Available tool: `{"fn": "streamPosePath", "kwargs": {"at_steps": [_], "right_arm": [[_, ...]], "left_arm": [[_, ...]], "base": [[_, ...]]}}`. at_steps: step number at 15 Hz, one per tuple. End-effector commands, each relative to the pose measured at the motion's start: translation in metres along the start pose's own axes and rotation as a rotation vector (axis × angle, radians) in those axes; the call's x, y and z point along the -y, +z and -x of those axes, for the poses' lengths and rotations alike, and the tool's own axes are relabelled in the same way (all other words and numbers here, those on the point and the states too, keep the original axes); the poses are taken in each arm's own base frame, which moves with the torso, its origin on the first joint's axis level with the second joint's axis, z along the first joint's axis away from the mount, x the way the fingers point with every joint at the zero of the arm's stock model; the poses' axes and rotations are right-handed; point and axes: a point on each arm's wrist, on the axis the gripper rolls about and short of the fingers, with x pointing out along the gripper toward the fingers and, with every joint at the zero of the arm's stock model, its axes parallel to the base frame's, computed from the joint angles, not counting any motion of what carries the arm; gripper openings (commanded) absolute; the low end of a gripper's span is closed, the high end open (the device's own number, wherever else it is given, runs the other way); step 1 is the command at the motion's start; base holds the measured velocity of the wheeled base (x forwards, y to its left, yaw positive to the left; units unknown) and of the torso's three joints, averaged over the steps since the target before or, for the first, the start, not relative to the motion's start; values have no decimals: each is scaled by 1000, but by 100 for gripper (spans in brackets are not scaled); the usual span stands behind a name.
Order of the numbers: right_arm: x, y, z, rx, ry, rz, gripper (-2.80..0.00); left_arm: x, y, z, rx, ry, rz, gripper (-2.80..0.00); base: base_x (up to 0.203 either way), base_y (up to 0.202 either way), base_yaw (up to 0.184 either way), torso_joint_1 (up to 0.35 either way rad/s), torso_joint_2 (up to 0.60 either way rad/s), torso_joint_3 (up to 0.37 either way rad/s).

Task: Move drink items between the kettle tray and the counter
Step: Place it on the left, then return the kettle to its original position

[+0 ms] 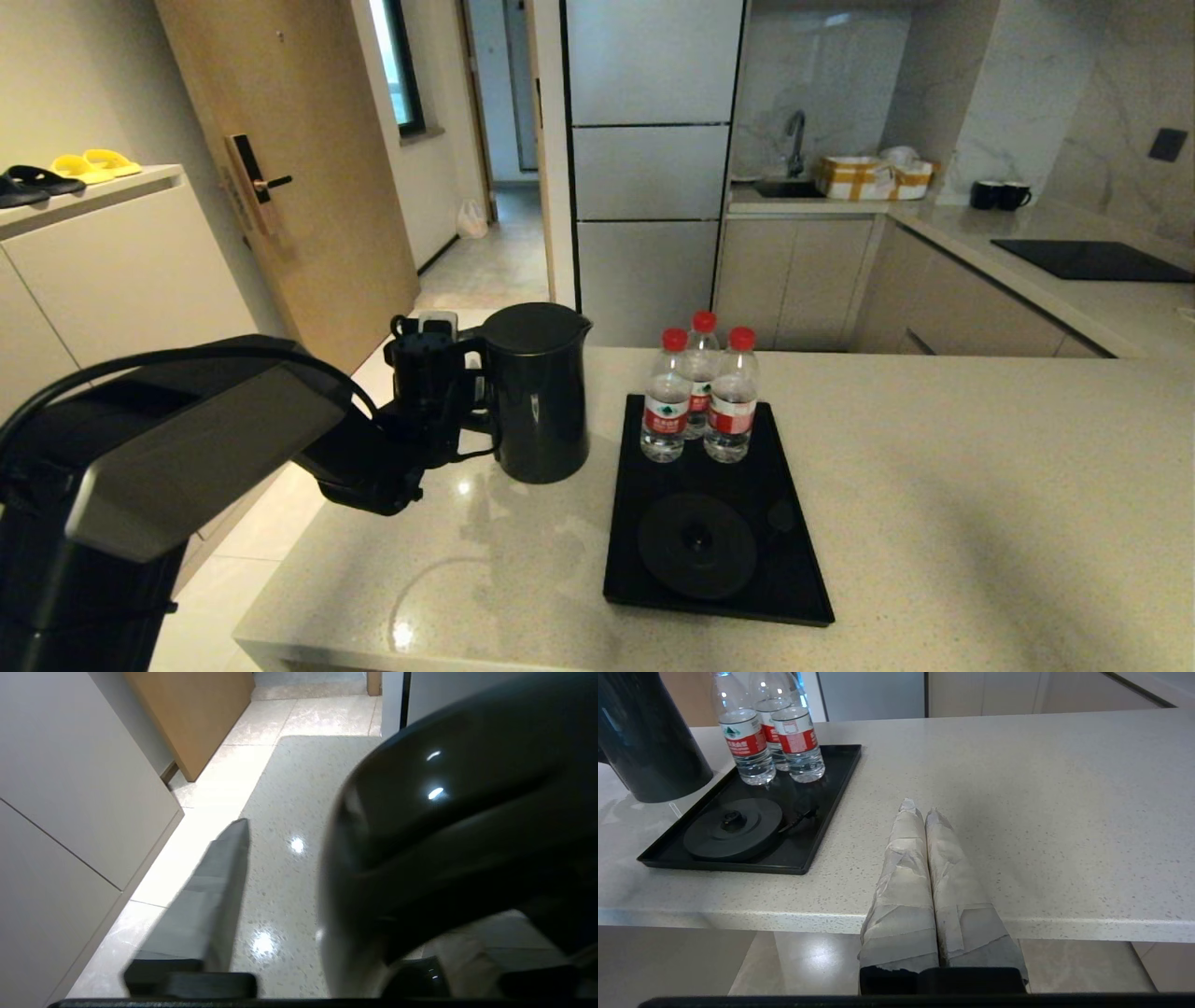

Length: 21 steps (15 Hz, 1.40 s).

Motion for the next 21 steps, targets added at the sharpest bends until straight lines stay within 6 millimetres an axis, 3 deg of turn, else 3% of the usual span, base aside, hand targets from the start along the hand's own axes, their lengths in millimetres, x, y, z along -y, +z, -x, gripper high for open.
{"fn": "streamPosePath", "kwargs": {"at_steps": [1, 9, 13, 16, 21], "right_arm": [[0, 0, 0, -1, 0, 0, -280], [0, 0, 0, 0, 0, 0, -280], [0, 0, 0, 0, 1, 0, -280], [0, 0, 0, 0, 0, 0, -280], [0, 0, 0, 0, 0, 0, -280]], "left_arm": [[-2, -2, 4, -7, 2, -3, 0], [0, -2, 36, 9, -37, 7, 0], [2, 0, 62, 7, -63, 0, 0], [0, -3, 69, -1, -58, -5, 0], [-3, 11, 96, 34, -62, 4, 0]], "base": [[0, 0, 0, 0, 0, 0], [0, 0, 0, 0, 0, 0], [0, 0, 0, 0, 0, 0], [0, 0, 0, 0, 0, 0], [0, 0, 0, 0, 0, 0]]}}
